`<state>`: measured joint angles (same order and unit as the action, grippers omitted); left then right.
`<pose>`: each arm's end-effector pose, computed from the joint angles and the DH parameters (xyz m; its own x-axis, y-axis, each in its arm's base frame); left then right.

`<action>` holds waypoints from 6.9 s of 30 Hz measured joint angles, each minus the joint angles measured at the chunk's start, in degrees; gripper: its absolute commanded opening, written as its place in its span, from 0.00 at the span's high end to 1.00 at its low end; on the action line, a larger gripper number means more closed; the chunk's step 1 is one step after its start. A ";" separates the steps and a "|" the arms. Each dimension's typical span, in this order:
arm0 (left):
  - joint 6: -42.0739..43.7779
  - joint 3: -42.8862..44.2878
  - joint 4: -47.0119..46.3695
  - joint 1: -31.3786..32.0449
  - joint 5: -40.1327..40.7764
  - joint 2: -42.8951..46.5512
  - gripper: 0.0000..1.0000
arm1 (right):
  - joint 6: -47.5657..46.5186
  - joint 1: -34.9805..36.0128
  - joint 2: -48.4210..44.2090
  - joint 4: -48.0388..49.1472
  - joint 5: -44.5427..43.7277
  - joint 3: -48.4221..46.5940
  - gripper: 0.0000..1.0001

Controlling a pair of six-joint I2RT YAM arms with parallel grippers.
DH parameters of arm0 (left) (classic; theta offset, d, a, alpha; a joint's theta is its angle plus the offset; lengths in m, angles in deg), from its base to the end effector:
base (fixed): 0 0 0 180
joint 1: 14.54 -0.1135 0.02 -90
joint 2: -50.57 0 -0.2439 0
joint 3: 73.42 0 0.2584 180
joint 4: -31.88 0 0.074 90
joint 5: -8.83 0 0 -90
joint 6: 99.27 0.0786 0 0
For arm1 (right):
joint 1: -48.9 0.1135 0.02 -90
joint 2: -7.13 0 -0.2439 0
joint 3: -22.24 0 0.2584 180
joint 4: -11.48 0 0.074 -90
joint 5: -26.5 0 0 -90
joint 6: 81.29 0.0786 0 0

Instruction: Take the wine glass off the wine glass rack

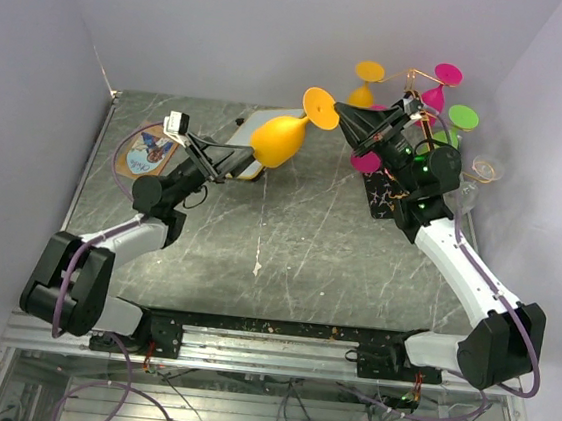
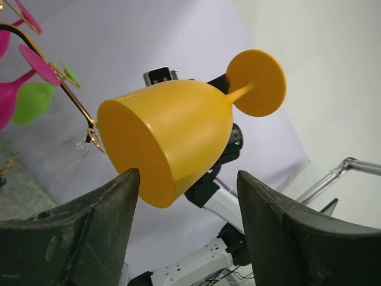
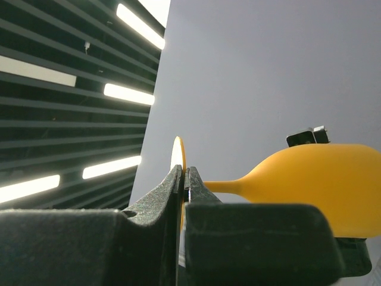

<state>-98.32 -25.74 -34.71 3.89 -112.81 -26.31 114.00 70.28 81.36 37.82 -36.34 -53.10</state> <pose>0.2736 -0.1346 0.3105 -0.6549 -0.6790 -0.3317 0.5870 -0.1807 -0.7891 0.3033 0.1573 0.4196 -0.7899 0.6124 0.0310 -0.2291 -0.3416 0.9115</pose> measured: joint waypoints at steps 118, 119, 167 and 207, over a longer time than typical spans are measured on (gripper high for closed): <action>66.77 33.35 98.16 -7.15 27.50 27.78 0.25 | -73.11 0.15 -16.68 -68.39 -38.86 -7.78 0.18; 67.95 32.28 97.46 -7.06 27.30 28.20 0.25 | -73.22 0.15 -15.65 -68.89 -40.02 -8.98 0.19; 80.13 22.97 93.59 3.80 31.80 36.54 0.21 | -71.80 -16.76 22.91 -58.80 -21.62 -35.39 0.45; 80.24 22.40 93.50 4.11 31.85 35.71 0.20 | -54.21 -22.05 21.55 -45.92 -7.76 -24.52 0.71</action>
<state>-18.09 -3.33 58.80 8.00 -80.96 9.40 59.80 48.23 102.92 -8.10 -44.10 -77.62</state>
